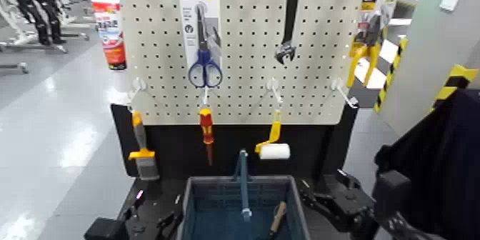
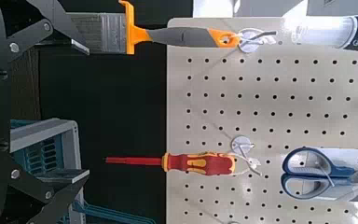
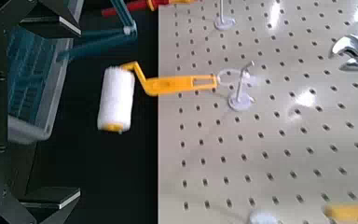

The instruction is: Put the tool with the wooden handle into the crate.

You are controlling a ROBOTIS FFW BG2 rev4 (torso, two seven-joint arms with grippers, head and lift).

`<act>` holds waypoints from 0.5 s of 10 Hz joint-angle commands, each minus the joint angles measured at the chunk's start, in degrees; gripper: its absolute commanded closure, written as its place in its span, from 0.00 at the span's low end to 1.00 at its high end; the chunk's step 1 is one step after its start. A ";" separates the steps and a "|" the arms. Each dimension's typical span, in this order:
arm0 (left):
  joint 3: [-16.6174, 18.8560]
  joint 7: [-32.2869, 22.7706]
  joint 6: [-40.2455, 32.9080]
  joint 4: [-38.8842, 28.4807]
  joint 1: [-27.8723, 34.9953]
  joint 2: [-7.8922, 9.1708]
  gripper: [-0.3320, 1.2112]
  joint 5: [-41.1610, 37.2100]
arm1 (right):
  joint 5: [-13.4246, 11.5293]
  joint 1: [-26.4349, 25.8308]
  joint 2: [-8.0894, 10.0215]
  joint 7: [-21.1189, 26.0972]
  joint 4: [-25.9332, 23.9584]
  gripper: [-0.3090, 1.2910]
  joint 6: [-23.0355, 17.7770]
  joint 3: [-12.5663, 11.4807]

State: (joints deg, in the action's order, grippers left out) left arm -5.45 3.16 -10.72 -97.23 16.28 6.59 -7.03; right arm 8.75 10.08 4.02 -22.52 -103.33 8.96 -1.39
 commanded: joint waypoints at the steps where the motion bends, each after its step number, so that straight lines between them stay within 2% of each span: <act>1: 0.09 0.00 0.08 -0.50 0.07 0.00 0.45 0.09 | -4.26 5.83 -2.87 7.23 0.49 0.26 -10.11 -1.07; 2: 0.09 0.00 0.35 -0.68 0.16 0.09 0.45 0.09 | -4.09 7.59 -3.14 9.96 1.37 0.26 -12.83 -0.54; 4: 0.09 0.00 0.61 -0.86 0.33 0.09 0.45 0.09 | -6.64 11.02 -3.05 17.87 1.81 0.26 -18.19 1.75; 5: 0.09 0.00 0.61 -0.86 0.33 0.09 0.45 0.09 | -6.81 11.90 -3.14 21.12 2.95 0.26 -21.09 2.80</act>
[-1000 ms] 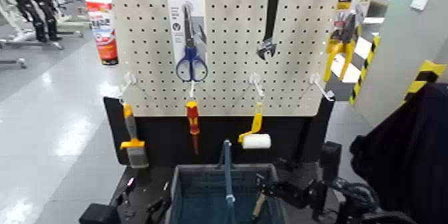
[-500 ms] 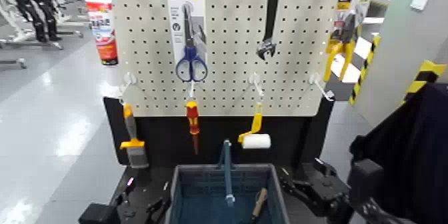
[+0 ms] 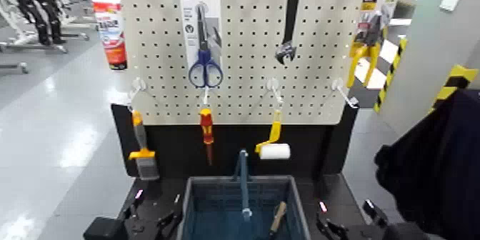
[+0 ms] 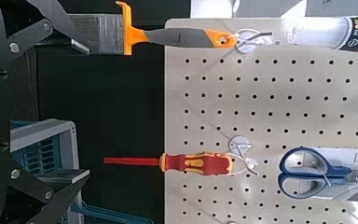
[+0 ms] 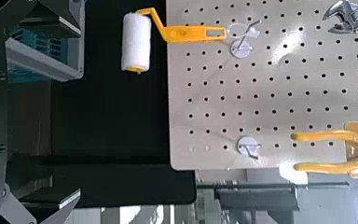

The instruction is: Put the tool with the wooden handle into the crate.

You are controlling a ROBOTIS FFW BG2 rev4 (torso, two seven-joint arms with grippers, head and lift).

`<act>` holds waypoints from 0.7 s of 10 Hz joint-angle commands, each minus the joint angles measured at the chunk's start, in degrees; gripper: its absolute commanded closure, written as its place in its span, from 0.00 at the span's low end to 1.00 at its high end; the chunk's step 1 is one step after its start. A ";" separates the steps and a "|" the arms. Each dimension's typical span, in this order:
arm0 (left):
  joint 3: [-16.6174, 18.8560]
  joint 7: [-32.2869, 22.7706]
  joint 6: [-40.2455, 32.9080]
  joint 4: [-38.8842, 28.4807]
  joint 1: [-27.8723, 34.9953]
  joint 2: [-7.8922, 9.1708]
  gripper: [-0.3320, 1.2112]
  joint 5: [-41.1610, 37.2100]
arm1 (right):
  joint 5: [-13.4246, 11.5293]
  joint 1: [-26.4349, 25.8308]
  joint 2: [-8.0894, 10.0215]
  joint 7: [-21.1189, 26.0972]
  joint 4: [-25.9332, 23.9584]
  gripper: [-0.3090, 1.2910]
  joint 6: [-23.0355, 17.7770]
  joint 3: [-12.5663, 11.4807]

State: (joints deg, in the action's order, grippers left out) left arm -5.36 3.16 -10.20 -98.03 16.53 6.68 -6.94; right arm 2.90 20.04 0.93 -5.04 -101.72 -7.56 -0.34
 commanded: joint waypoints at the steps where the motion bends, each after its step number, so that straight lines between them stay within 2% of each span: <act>1: 0.00 0.00 0.18 -0.14 0.08 0.00 0.45 0.09 | -1.23 2.81 -0.14 4.34 1.43 0.27 -5.10 1.84; 3: 0.09 0.00 0.27 -0.23 0.17 0.00 0.45 0.09 | -0.79 3.69 -0.22 4.95 2.58 0.27 -6.86 2.45; 7: 0.00 0.00 0.27 -0.32 0.26 0.00 0.45 0.09 | -0.96 3.43 -0.05 4.16 2.75 0.27 -7.39 2.28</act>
